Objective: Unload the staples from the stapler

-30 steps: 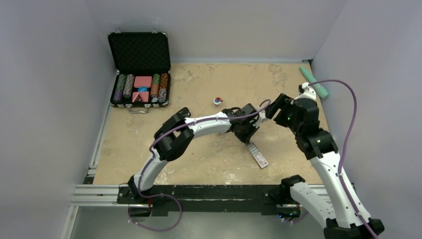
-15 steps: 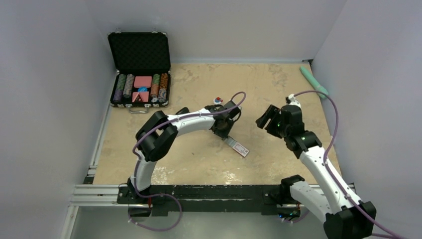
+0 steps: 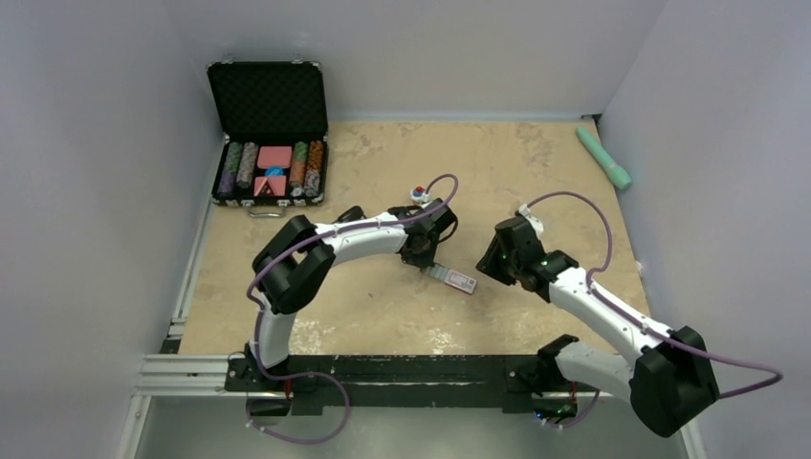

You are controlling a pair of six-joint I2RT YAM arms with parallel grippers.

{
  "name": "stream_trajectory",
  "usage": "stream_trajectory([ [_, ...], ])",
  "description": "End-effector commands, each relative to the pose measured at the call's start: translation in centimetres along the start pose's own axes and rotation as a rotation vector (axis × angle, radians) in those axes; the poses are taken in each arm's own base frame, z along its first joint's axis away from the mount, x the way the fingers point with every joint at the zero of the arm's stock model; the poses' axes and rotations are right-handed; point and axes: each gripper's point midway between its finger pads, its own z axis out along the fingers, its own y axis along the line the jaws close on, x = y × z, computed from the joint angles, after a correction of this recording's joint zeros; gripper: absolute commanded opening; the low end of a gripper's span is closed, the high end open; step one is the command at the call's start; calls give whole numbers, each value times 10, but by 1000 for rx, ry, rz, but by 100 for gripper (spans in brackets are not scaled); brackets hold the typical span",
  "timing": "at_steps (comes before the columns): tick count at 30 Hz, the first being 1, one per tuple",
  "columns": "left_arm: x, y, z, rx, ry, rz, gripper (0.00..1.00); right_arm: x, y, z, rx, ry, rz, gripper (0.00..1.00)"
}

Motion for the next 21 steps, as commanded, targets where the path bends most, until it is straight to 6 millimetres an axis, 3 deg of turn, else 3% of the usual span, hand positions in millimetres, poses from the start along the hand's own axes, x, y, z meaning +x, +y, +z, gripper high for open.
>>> stream_trajectory([
  [1,23,23,2,-81,64,-21,0,-6,-12,6,103,-48,39,34],
  [11,24,22,3,-77,65,-27,0,36,-7,21,145,41,32,25],
  [17,24,22,3,-77,63,-25,0,30,-18,15,194,2,36,20],
  [21,23,22,3,-74,58,-24,0,23,-25,14,236,-36,35,10],
])
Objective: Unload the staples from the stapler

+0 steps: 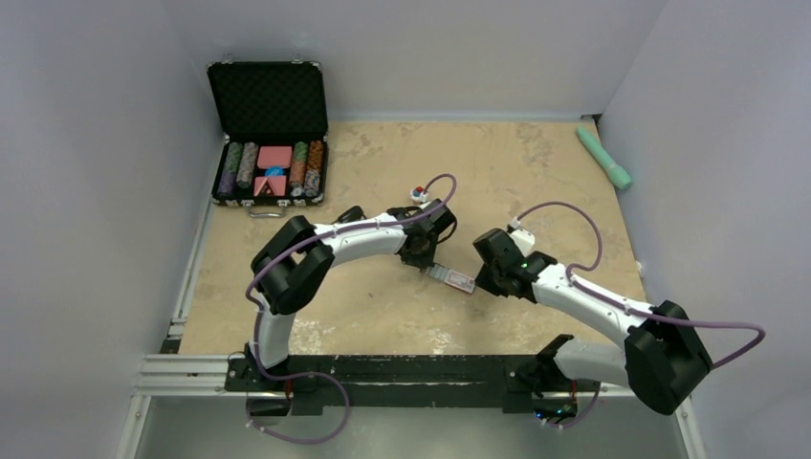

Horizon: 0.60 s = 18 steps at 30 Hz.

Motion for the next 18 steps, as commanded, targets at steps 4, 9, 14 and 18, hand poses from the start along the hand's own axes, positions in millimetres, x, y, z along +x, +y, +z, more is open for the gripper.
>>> stream_trajectory([
  [4,21,21,3,-69,61,6,0,-19,-4,11,119,-77,-14,0],
  [9,21,21,1,-66,59,5,0,-20,1,22,152,-63,-65,0],
  [14,22,21,0,-65,62,4,0,-15,15,26,116,-24,-106,0],
  [18,22,18,0,-48,70,7,0,-7,24,25,83,8,-117,0],
])
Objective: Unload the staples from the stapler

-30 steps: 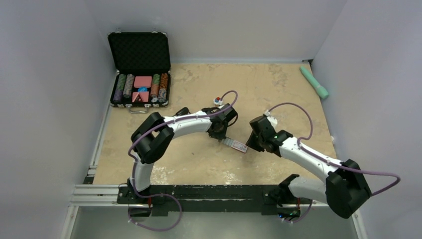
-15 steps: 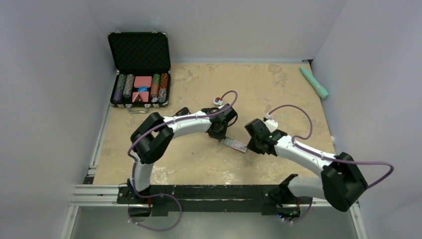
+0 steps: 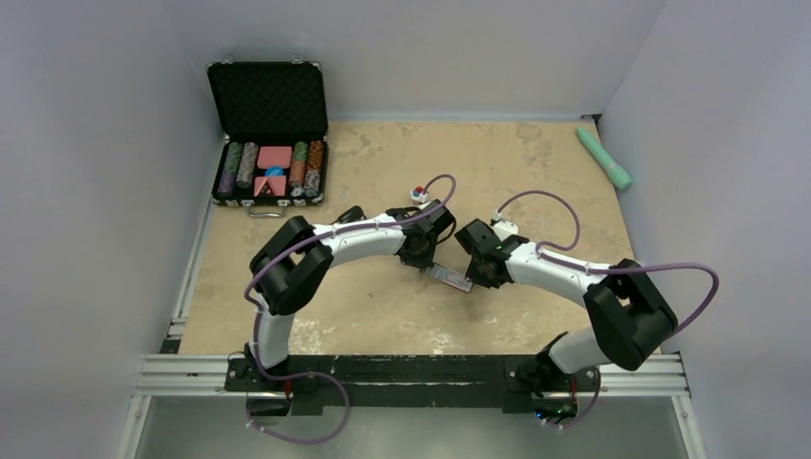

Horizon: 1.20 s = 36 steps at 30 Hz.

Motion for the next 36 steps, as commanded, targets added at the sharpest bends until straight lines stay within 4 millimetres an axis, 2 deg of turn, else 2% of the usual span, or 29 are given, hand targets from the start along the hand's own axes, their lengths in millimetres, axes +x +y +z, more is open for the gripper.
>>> stream_trajectory([
  [1,22,16,1,-44,77,9,0,-4,21,-9,-72,-1,-14,0],
  [21,27,-14,-5,86,114,7,0,-11,47,-10,-128,-5,-23,0],
  [36,23,-31,-12,155,120,0,0,-8,54,-8,-149,1,-40,0],
])
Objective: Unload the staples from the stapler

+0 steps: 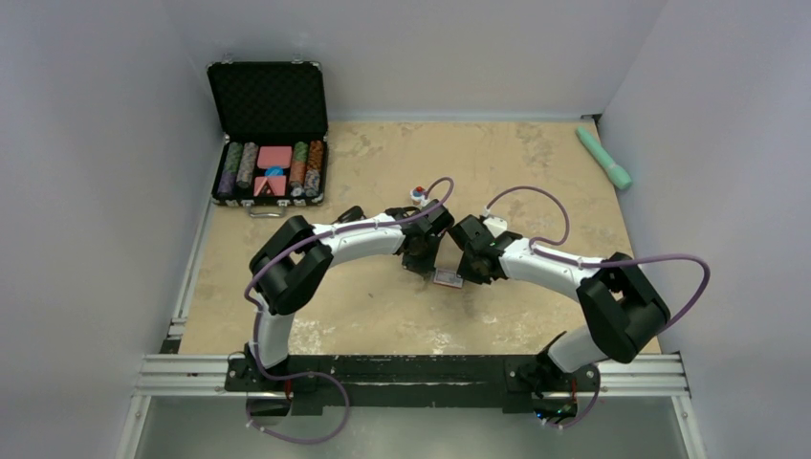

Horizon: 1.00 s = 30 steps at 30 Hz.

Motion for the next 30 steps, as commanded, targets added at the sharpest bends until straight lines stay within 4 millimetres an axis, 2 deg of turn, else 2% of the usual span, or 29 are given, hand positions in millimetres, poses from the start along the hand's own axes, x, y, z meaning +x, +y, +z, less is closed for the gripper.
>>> stream_trajectory([
  [1,8,-14,-5,46,33,0,0,-14,23,-4,-61,-39,5,0],
  [5,8,-10,-9,24,38,-3,0,-16,23,-5,-59,-45,4,0],
  [10,5,-9,-18,1,36,-16,17,-16,20,-6,-53,-50,4,0],
  [13,1,-8,-25,-10,28,-24,22,-15,18,-6,-48,-51,3,0],
  [23,-8,-2,-53,-42,4,-26,22,-14,18,-5,-51,-50,2,0],
  [25,-9,3,-57,-67,-8,-25,18,-15,18,-5,-50,-52,3,0],
  [30,-6,24,-47,-149,-23,-18,9,-16,18,-7,-57,-55,2,0],
])
